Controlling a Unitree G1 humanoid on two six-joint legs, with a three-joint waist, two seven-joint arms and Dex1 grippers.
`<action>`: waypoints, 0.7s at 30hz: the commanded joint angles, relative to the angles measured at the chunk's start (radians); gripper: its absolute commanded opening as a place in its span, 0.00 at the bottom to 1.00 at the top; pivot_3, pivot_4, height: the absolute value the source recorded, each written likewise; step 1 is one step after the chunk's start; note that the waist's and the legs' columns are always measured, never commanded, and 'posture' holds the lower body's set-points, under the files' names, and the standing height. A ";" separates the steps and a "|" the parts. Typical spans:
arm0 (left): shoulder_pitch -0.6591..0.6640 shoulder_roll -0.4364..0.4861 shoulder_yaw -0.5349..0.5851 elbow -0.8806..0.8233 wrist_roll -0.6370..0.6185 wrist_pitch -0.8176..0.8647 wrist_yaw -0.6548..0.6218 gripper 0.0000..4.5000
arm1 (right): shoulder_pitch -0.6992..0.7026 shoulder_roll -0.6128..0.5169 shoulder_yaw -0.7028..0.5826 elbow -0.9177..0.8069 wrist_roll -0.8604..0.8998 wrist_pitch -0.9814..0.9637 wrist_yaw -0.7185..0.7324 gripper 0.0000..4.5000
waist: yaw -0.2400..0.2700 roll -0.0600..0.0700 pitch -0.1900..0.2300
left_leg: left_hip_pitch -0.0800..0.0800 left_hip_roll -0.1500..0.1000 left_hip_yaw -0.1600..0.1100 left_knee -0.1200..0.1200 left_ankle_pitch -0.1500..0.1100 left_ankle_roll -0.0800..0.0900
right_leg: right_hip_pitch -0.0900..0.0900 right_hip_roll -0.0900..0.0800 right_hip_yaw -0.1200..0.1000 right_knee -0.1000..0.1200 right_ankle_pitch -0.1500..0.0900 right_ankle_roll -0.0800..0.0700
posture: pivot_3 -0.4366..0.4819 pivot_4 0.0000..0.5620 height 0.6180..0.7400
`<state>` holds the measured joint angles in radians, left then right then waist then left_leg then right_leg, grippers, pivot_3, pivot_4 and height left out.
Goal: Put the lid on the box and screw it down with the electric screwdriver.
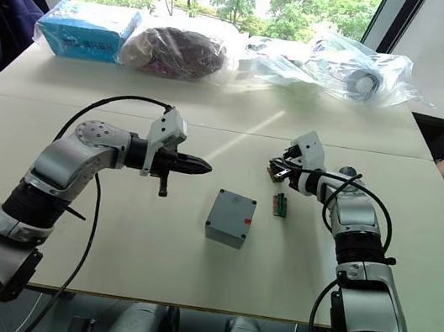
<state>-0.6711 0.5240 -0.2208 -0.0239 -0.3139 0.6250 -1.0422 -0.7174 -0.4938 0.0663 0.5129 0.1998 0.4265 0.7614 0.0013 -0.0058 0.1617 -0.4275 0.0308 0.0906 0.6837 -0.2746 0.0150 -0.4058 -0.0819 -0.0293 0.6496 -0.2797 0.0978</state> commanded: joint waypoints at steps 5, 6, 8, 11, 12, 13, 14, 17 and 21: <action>0.003 0.001 0.006 -0.021 -0.004 -0.022 -0.004 0.00 | 0.002 -0.012 -0.053 -0.093 0.016 -0.031 0.000 0.02 | 0.000 0.000 0.000 | 0.000 0.000 0.000 0.000 0.000 0.000 | 0.000 0.000 0.000 0.000 0.000 0.000 | 0.48 0.27 1.00; 0.003 0.001 0.006 -0.021 -0.004 -0.023 -0.004 0.00 | 0.002 -0.013 -0.056 -0.101 0.016 -0.032 0.000 0.02 | 0.000 0.000 0.000 | 0.000 0.000 0.000 0.000 0.000 0.000 | 0.000 0.000 0.000 0.000 0.000 0.000 | 0.48 0.27 1.00; 0.005 0.001 0.007 -0.022 -0.006 -0.021 -0.005 0.00 | 0.003 -0.018 -0.067 -0.123 0.021 -0.028 0.005 0.02 | 0.000 0.000 0.000 | 0.000 0.000 0.000 0.000 0.000 0.000 | 0.000 0.000 0.000 0.000 0.000 0.000 | 0.48 0.27 1.00; 0.006 0.000 0.010 -0.022 -0.011 -0.019 -0.006 0.00 | 0.002 -0.025 -0.077 -0.147 0.017 -0.031 0.006 0.02 | 0.000 0.000 0.000 | 0.000 0.000 0.000 0.000 0.000 0.000 | 0.000 0.000 0.000 0.000 0.000 0.000 | 0.48 0.27 1.00; 0.007 0.003 0.016 -0.028 -0.020 -0.012 -0.013 0.00 | 0.005 -0.031 -0.085 -0.177 0.024 -0.024 0.007 0.02 | 0.000 0.000 0.000 | 0.000 0.000 0.000 0.000 0.000 0.000 | 0.000 0.000 0.000 0.000 0.000 0.000 | 0.48 0.27 1.00; 0.008 0.007 0.022 -0.037 -0.032 -0.003 -0.020 0.00 | 0.010 -0.036 -0.096 -0.215 0.039 -0.007 0.010 0.02 | 0.001 0.000 0.000 | 0.000 0.000 0.000 0.000 0.000 0.000 | 0.000 0.000 0.000 0.000 0.000 0.000 | 0.48 0.27 1.00; 0.008 0.011 0.027 -0.044 -0.039 0.004 -0.025 0.00 | 0.014 -0.040 -0.104 -0.243 0.050 0.007 0.012 0.02 | 0.001 0.000 0.000 | 0.000 0.000 0.000 0.000 0.000 0.000 | 0.000 0.000 0.000 0.000 0.000 0.000 | 0.48 0.27 1.00; 0.016 0.042 0.033 -0.089 -0.069 0.028 -0.057 0.00 | 0.067 -0.062 -0.135 -0.422 0.116 0.088 0.031 0.02 | 0.002 0.000 0.000 | 0.000 0.000 0.000 0.000 0.000 0.000 | 0.000 0.000 0.000 0.000 0.000 0.000 | 0.48 0.27 1.00; 0.022 0.089 0.017 -0.160 -0.104 0.060 -0.104 0.00 | 0.198 -0.103 -0.170 -0.726 0.231 0.239 0.040 0.02 | 0.006 0.000 0.000 | 0.000 0.001 -0.001 -0.001 0.000 0.000 | 0.000 0.000 0.000 -0.001 0.000 0.000 | 0.48 0.27 1.00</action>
<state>-0.6426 0.6032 -0.2152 -0.1312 -0.3889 0.6762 -1.1257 -0.5430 -0.5776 -0.0733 -0.0781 0.3696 0.6091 0.7952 0.0070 -0.0057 0.1618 -0.4276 0.0314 0.0900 0.6829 -0.2748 0.0152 -0.4057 -0.0819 -0.0294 0.6493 -0.2797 0.0977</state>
